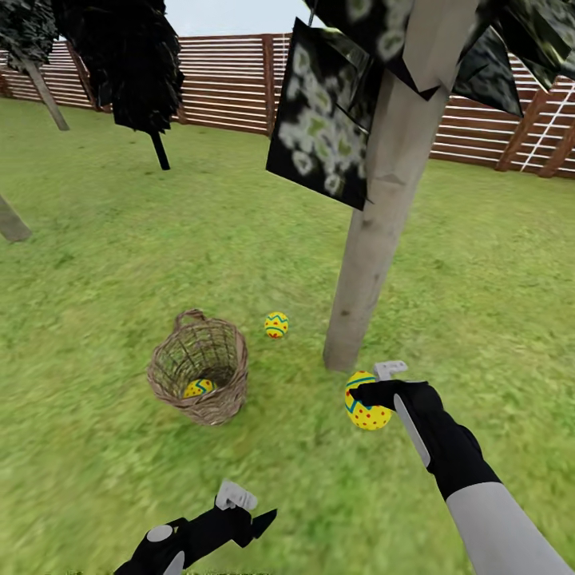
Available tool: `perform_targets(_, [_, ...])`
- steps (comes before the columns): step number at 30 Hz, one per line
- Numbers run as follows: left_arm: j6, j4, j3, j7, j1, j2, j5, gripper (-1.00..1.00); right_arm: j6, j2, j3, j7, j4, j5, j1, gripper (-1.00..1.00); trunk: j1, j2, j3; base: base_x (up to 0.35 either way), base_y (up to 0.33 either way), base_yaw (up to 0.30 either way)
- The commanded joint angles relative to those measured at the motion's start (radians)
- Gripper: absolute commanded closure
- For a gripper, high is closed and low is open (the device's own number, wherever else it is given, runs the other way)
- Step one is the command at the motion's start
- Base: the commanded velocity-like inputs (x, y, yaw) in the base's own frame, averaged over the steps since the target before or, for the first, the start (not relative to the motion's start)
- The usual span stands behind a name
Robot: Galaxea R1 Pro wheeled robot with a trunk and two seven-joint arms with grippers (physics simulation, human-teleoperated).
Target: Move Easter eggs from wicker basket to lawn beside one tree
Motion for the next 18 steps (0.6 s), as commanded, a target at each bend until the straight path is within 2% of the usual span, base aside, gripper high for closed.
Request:
perform_targets(1, [0.010, -0.001, -0.001, 0.000, -0.001, 0.001, 0.010, -1.00, 0.004, -0.001, 0.002, -0.003, -0.001, -0.007, 0.000, 1.00, 0.000, 0.000, -0.001, 0.000, -0.310, 0.258])
perform_targets(6, [0.010, -0.001, -0.001, 0.000, -0.001, 0.001, 0.010, -1.00, 0.004, -0.001, 0.003, -0.004, 0.000, -0.007, 0.000, 1.00, 0.000, 0.000, -0.003, -0.031, -0.313, 0.258])
perform_targets(10, [0.010, -0.002, -0.001, -0.001, -0.001, 0.001, 0.010, -1.00, 0.004, -0.001, 0.003, -0.004, 0.001, -0.007, 0.000, 1.00, 0.000, 0.000, -0.005, -0.206, -0.252, 0.259])
perform_targets(13, [0.010, -0.009, -0.001, -0.002, -0.001, 0.002, 0.011, -1.00, 0.004, -0.001, 0.003, -0.004, 0.001, -0.007, 0.000, 1.00, 0.000, 0.000, -0.006, -0.077, -0.066, 0.228])
perform_targets(18, [0.011, -0.018, 0.002, 0.000, -0.001, 0.003, 0.013, -1.00, 0.001, -0.001, 0.000, -0.003, -0.001, -0.009, 0.000, 1.00, 0.000, 0.000, -0.007, -0.004, -0.004, 0.025])
